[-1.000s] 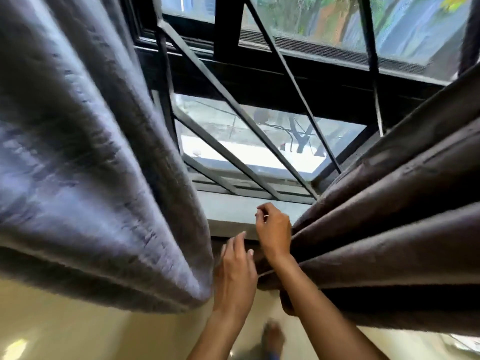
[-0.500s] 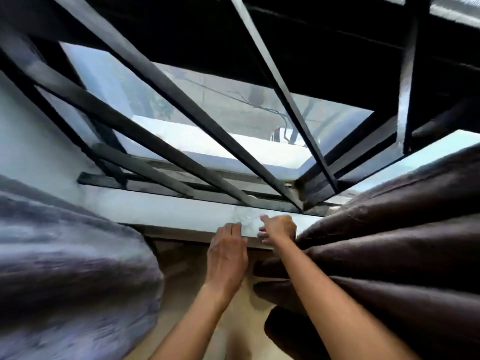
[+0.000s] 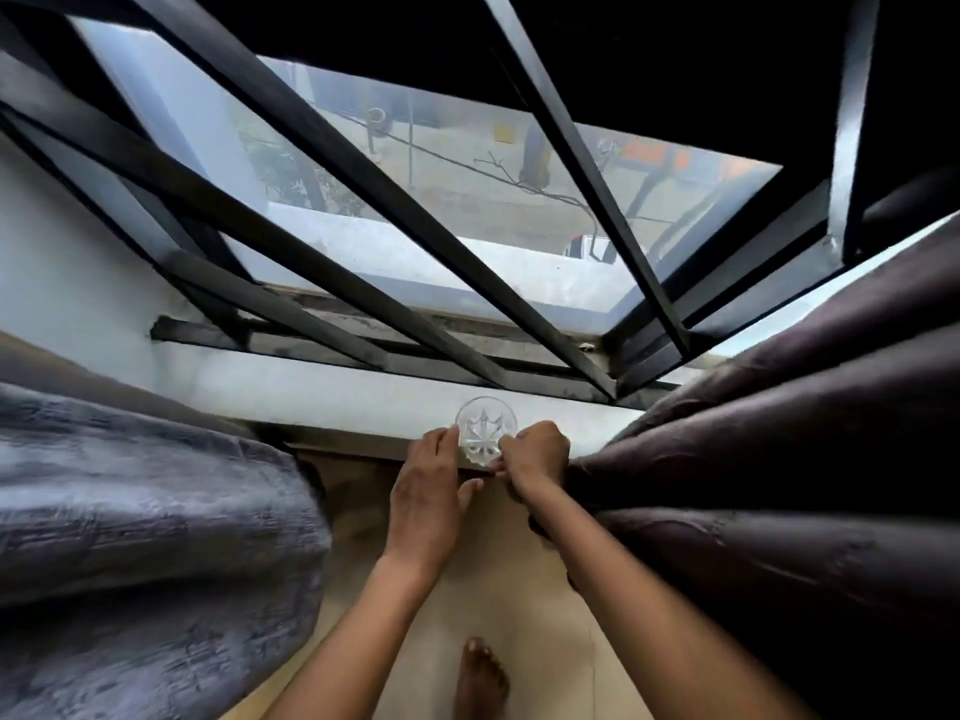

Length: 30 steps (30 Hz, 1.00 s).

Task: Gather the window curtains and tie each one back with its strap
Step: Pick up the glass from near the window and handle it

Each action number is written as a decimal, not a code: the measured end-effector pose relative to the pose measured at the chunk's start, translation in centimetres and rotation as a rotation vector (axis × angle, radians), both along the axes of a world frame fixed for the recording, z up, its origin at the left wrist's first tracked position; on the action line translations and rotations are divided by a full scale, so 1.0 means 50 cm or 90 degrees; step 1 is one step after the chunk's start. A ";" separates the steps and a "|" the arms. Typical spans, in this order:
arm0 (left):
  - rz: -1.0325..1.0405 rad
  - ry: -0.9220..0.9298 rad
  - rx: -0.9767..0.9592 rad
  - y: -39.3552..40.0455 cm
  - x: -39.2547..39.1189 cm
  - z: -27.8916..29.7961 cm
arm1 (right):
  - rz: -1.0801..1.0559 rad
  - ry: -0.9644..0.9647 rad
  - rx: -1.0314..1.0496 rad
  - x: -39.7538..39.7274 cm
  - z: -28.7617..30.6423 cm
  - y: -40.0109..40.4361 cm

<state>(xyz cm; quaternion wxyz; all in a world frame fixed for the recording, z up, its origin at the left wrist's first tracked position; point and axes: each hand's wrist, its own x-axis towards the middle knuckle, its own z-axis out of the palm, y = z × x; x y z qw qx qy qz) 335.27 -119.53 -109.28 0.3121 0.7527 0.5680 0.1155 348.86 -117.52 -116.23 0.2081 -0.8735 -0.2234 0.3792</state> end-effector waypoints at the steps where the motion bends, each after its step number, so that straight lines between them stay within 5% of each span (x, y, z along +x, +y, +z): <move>1: -0.004 -0.008 0.002 -0.014 -0.015 0.005 | 0.007 0.020 0.008 -0.024 0.042 -0.027; 5: 0.000 -0.046 -0.018 -0.097 -0.095 0.032 | 0.031 0.117 0.069 -0.115 0.158 -0.161; 12: -0.049 -0.126 -0.026 -0.282 -0.254 0.135 | 0.115 0.063 0.059 -0.245 0.292 -0.401; 17: -0.174 -0.182 -0.033 -0.409 -0.305 0.245 | -0.017 0.178 0.087 -0.291 0.415 -0.580; 30: -0.590 -0.189 -0.052 -0.831 0.029 0.380 | -0.400 -0.034 0.183 -0.107 0.553 -1.168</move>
